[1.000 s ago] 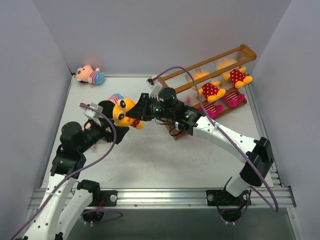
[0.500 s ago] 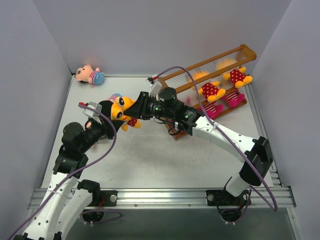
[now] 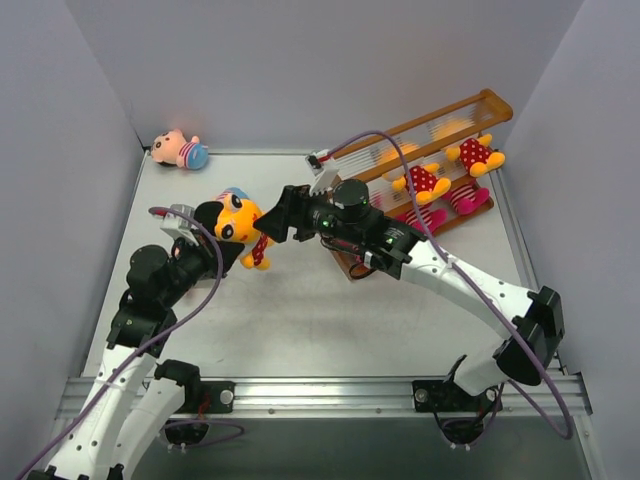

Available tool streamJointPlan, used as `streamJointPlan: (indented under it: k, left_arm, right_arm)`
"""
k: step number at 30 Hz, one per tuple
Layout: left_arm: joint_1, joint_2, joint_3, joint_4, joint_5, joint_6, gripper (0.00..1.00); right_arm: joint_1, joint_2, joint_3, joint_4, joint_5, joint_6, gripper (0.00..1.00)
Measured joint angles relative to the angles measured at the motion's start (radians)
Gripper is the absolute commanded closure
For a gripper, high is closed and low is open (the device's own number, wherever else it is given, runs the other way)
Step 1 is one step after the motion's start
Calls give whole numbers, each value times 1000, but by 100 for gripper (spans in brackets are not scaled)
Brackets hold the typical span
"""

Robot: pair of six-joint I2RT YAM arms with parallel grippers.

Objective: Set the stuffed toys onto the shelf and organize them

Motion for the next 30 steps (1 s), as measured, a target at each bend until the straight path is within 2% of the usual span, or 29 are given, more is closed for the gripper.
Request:
streamJointPlan:
  k: [8,14,21,30]
  left_arm:
    - [0,64,22,-27,-5,-214,98]
    - [0,87,64,-23,9,-333,97]
    - [0,90,78,4,40,-440,98]
    - [0,99,78,50,74,-519,98]
  right_arm:
    - [4,-182,-152,3,62,-234,29]
    - [13,-225,-293,-1,56,-383,28]
    - [18,-226,-392,11,17,-453,28]
    - [27,-207,-395,78,-21,-496,28]
